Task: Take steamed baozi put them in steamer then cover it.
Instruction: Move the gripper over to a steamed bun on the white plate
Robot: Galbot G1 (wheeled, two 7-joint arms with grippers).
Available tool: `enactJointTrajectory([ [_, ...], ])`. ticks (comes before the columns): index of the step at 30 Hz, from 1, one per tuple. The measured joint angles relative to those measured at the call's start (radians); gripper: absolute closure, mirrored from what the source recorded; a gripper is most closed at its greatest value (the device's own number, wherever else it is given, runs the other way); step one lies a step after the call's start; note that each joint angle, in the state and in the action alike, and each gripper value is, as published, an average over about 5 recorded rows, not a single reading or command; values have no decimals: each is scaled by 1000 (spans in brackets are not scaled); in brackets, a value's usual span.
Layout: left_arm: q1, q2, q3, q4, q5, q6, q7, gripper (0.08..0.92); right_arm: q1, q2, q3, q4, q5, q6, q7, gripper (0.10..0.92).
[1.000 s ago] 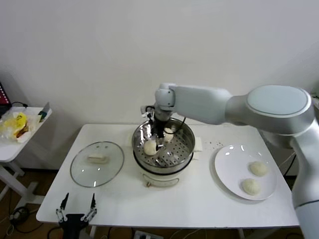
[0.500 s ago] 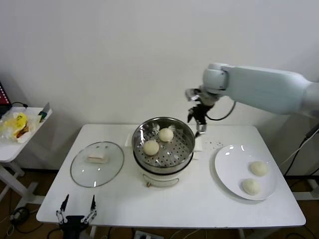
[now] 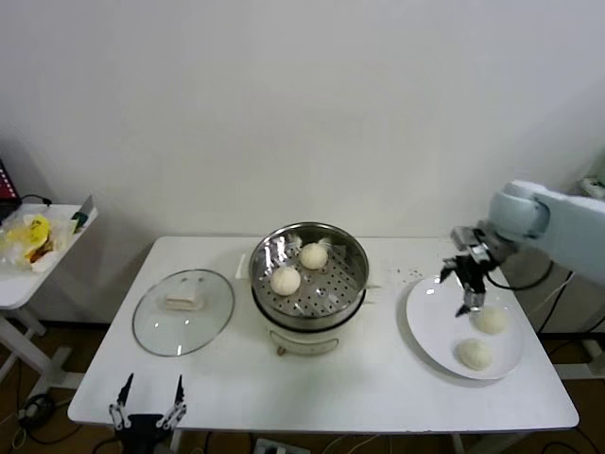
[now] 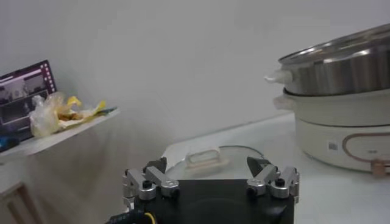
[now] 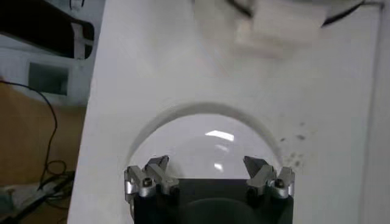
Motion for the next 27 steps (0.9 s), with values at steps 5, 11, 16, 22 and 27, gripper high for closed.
enactJointTrajectory([
  [5, 7, -6, -10, 10, 1, -4, -3, 177, -140, -38, 103, -19, -84, 13, -3, 203],
  [11, 2, -15, -15, 26, 2, -5, -3, 177, -268, -50, 198, -62, -154, 24, -2, 203],
  [16, -5, -17, -18, 40, 3, -5, -4, 177, -336, -39, 245, -98, -186, 26, 1, 203],
  [22, -10, -17, -19, 48, 7, -5, -3, 177, -382, -10, 275, -133, -210, 25, 2, 203],
  [27, -9, -17, -23, 52, 9, -6, -3, 177, -409, 19, 288, -159, -226, 27, 2, 203],
])
